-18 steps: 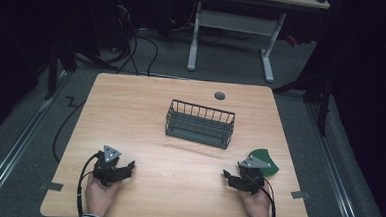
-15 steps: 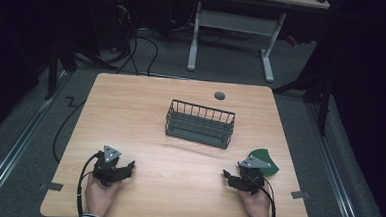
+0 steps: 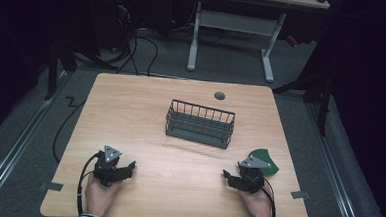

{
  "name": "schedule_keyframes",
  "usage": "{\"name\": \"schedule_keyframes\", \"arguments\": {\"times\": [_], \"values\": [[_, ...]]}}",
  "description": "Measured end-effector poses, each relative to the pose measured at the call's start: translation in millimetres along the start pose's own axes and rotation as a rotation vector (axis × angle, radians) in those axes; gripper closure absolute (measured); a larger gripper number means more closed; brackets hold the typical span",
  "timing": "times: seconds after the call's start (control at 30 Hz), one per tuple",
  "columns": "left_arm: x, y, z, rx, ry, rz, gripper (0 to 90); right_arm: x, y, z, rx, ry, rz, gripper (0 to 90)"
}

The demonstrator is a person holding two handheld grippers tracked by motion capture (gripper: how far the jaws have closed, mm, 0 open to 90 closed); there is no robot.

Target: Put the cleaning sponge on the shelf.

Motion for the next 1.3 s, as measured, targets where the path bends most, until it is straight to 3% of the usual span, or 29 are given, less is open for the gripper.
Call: {"name": "schedule_keyframes", "arguments": {"times": [0.27,0.53,0.77,0.9,1.03,1.3], "values": [[-0.4,2.2,-1.4,0.014,-0.014,-0.017,19.9,0.1,0.0,-0.1,-0.001,-0.001,0.003,30.6],[-1.3,3.5,-1.7,0.0,-0.004,-0.005,24.8,0.1,0.3,0.1,-0.007,-0.001,0.005,32.0],[-4.6,7.1,-3.1,0.033,-0.02,-0.003,21.8,-1.2,2.3,3.1,0.006,0.008,-0.016,34.9],[-14.6,12.9,0.1,0.071,-0.021,-0.004,22.9,-8.1,9.1,15.9,-0.022,0.045,-0.071,36.8],[-25.9,18.2,2.3,0.09,-0.01,-0.014,25.6,-18.9,16.0,27.4,-0.025,0.073,-0.093,37.6],[-59.5,33.7,0.6,0.146,-0.021,-0.044,31.2,-42.1,31.9,37.7,-0.043,0.06,-0.157,42.0]]}}
Point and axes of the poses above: each handheld gripper's, and its own axes: z roughly backward along the jaws, x roughly out of its underside, y roughly to its right, the point moved 5 cm from there along -z, roughly forward along the jaws, and after that the axes turned 1 degree about z, right-handed, at the moved point
